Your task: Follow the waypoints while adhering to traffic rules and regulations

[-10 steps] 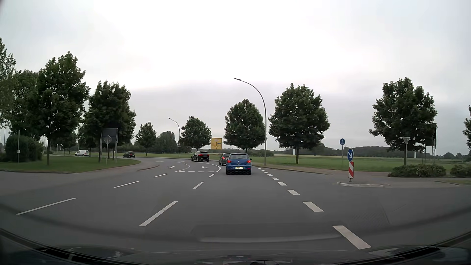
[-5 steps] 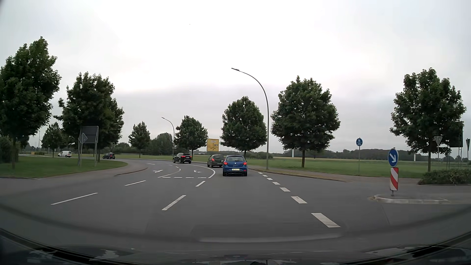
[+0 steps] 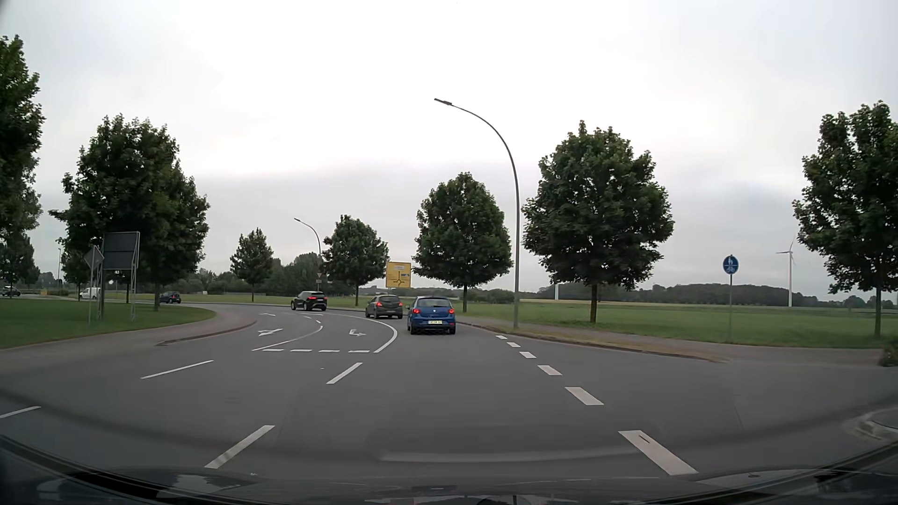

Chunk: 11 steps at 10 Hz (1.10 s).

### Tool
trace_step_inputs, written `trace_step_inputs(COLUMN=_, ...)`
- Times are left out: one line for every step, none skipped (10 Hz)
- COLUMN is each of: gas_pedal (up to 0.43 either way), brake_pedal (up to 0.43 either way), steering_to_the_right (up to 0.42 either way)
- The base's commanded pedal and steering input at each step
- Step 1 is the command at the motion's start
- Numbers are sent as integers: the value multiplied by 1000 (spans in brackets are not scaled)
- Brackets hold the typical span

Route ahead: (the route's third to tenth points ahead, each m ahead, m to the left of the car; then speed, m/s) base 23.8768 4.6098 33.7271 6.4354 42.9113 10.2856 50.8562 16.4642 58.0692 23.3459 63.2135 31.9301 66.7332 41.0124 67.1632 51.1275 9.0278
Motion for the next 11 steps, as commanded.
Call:
trace_step_inputs(gas_pedal=150, brake_pedal=0, steering_to_the_right=3)
trace_step_inputs(gas_pedal=150, brake_pedal=0, steering_to_the_right=1)
trace_step_inputs(gas_pedal=150, brake_pedal=0, steering_to_the_right=0)
trace_step_inputs(gas_pedal=157, brake_pedal=0, steering_to_the_right=-2)
trace_step_inputs(gas_pedal=157, brake_pedal=0, steering_to_the_right=-5)
trace_step_inputs(gas_pedal=157, brake_pedal=0, steering_to_the_right=-10)
trace_step_inputs(gas_pedal=157, brake_pedal=0, steering_to_the_right=-16)
trace_step_inputs(gas_pedal=169, brake_pedal=0, steering_to_the_right=-21)
trace_step_inputs(gas_pedal=169, brake_pedal=0, steering_to_the_right=-25)
trace_step_inputs(gas_pedal=169, brake_pedal=0, steering_to_the_right=-30)
trace_step_inputs(gas_pedal=169, brake_pedal=0, steering_to_the_right=-33)
